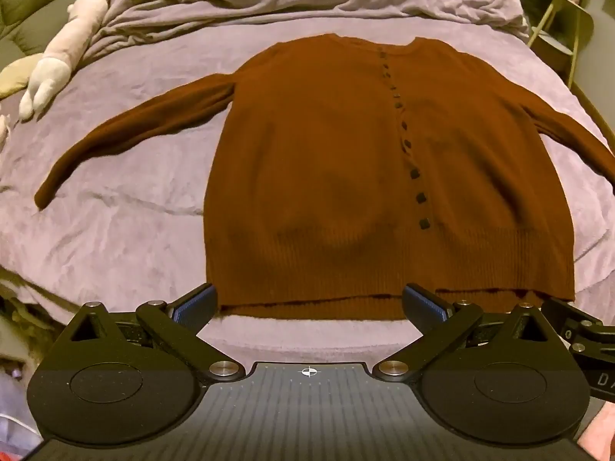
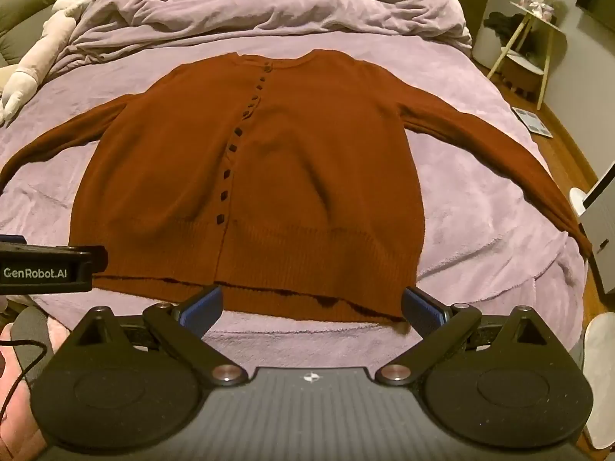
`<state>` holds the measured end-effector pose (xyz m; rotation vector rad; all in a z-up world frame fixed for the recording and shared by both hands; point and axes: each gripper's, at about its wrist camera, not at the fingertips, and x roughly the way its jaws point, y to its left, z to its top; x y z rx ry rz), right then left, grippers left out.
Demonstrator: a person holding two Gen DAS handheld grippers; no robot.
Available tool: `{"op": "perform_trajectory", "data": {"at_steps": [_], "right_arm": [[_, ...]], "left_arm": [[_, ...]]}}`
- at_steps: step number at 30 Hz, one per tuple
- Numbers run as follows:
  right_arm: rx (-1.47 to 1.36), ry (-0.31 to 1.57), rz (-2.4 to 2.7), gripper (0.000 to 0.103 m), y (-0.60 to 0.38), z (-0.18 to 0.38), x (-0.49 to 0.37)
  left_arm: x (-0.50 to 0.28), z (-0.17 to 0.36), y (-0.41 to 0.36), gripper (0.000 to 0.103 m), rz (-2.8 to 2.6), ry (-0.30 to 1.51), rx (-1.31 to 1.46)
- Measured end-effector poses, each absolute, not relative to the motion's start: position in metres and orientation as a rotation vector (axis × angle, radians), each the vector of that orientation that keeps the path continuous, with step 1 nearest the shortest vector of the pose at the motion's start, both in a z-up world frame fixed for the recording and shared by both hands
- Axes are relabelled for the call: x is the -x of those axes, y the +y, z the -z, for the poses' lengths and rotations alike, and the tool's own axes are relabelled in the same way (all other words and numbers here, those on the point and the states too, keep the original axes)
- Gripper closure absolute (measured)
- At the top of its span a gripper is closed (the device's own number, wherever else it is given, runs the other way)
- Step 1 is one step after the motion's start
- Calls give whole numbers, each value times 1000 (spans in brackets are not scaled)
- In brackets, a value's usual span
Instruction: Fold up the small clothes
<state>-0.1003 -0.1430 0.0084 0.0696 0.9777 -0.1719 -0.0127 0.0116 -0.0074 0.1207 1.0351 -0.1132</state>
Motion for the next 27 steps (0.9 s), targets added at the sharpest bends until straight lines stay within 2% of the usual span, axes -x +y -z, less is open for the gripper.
{"op": "perform_trajectory", "data": {"at_steps": [27], "right_arm": [[-98, 980, 171, 4, -149, -7, 97]], "left_arm": [[10, 11, 10, 0, 116, 1053, -119]]}}
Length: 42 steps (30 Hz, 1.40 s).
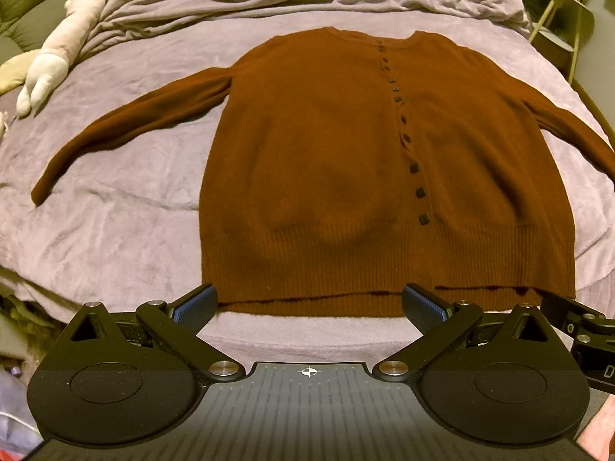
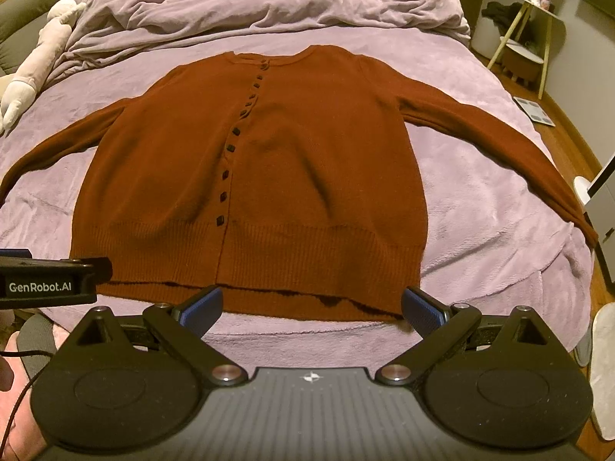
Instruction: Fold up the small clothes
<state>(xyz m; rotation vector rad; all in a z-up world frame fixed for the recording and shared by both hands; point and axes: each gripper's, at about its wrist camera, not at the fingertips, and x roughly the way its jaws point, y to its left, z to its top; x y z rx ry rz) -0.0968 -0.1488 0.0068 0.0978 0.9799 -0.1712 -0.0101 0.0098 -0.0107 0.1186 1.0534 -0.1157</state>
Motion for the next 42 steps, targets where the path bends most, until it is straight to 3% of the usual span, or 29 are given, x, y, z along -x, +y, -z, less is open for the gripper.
{"op": "perform_trajectory", "data": {"at_steps": [42], "right_arm": [[-118, 962, 175, 4, -152, -5, 96]], "left_arm": [[7, 19, 13, 0, 100, 1092, -105]]}}
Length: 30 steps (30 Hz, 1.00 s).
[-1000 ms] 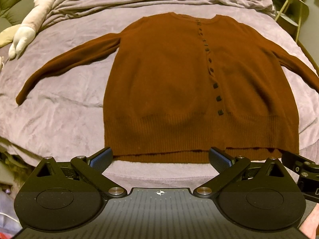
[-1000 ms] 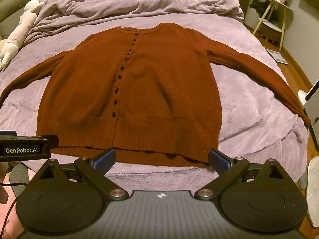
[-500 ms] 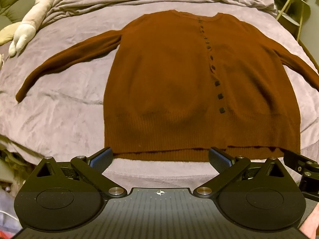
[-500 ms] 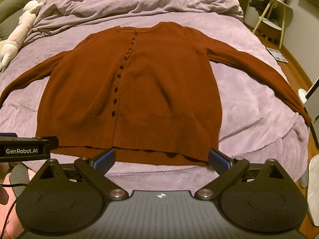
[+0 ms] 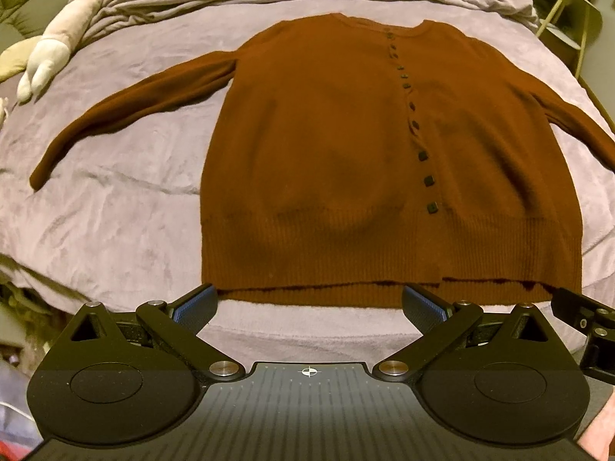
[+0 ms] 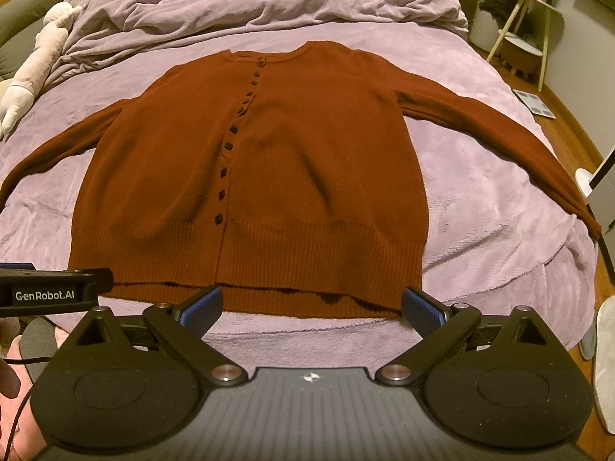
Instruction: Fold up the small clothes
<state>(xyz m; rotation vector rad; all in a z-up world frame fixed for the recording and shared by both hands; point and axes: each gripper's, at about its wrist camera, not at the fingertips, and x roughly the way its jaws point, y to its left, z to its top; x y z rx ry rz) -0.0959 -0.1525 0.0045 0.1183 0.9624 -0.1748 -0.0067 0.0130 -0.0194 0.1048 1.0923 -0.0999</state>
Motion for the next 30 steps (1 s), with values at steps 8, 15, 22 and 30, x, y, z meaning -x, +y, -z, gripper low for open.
{"op": "perform_trajectory", "data": {"at_steps": [8, 15, 22, 30], "right_arm": [[-127, 969, 174, 4, -153, -4, 95], [-125, 969, 177, 4, -153, -3, 95], [-113, 966, 183, 4, -153, -2, 96], [-102, 956, 200, 4, -156, 1, 94]], "left_arm": [[7, 21, 13, 0, 98, 1098, -102], [7, 22, 13, 0, 97, 1100, -101], [6, 25, 15, 0, 94, 1110, -99], [4, 29, 15, 0, 84, 1122, -97]]}}
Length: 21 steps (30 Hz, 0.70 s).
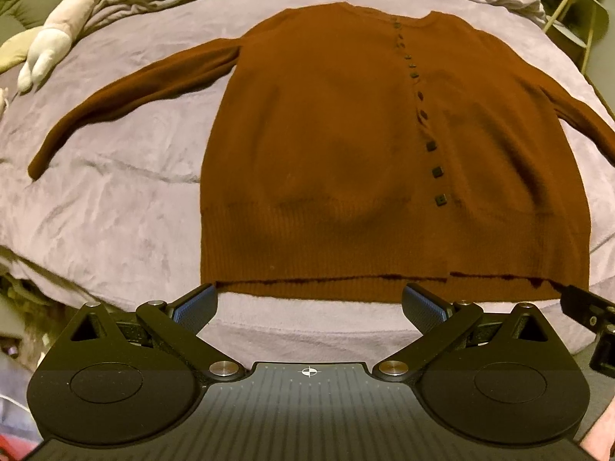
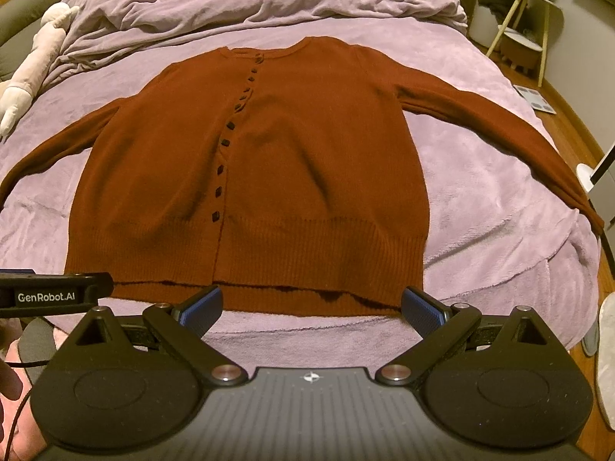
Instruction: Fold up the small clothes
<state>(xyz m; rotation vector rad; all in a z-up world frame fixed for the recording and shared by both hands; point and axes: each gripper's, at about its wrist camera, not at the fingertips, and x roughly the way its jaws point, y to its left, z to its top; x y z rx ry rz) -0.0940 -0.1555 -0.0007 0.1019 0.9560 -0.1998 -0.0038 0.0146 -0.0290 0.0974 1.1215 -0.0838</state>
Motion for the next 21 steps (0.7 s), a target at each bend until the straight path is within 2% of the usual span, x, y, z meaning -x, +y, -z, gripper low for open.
{"op": "perform_trajectory", "data": {"at_steps": [21], "right_arm": [[-182, 999, 145, 4, -167, 14, 90]], "left_arm": [[-2, 42, 12, 0, 73, 1154, -105]]}}
